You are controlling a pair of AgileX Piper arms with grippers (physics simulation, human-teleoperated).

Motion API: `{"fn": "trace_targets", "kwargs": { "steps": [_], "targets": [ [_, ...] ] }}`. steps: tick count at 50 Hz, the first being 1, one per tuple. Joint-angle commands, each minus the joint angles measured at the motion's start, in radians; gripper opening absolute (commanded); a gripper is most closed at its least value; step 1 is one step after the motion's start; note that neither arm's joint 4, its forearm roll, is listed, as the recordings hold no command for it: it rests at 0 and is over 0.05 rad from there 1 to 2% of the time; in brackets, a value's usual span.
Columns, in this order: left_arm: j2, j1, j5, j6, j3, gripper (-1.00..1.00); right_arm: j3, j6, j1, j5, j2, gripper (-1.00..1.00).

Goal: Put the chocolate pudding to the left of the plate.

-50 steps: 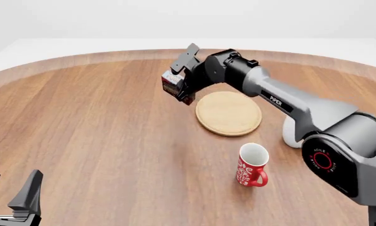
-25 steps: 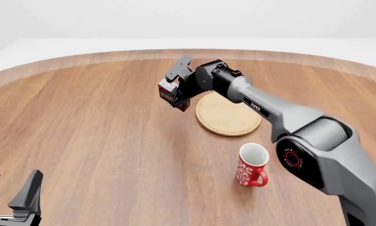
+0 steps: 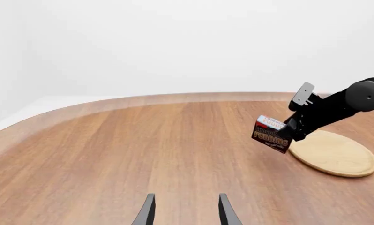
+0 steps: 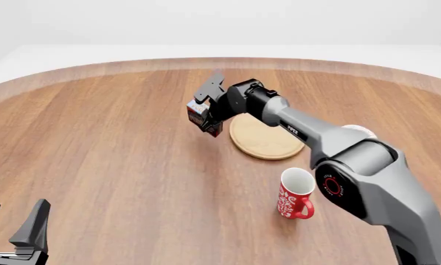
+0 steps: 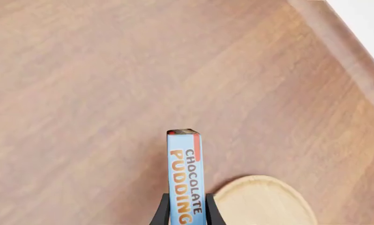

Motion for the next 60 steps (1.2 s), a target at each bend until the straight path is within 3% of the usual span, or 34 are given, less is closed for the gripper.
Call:
{"fn": "trace_targets", "kwargs": {
  "steps": [1, 45, 46, 60],
  "targets": [
    [0.000, 0.000, 0.000, 0.000, 0.000, 1.00, -0.023, 0.010, -0.008, 0.001, 0.030, -1.00],
    [0.000, 0.000, 0.000, 0.000, 0.000, 1.00, -0.045, 0.029, -0.003, -0.015, 0.082, -1.00],
    [0.000, 0.000, 0.000, 0.000, 0.000, 1.00, -0.038, 0.030, 0.001, -0.016, 0.077, 1.00],
    [0.000, 0.000, 0.000, 0.000, 0.000, 1.00, -0.014, 0.027, 0.004, -0.024, 0.058, 1.00]
  ]
}}
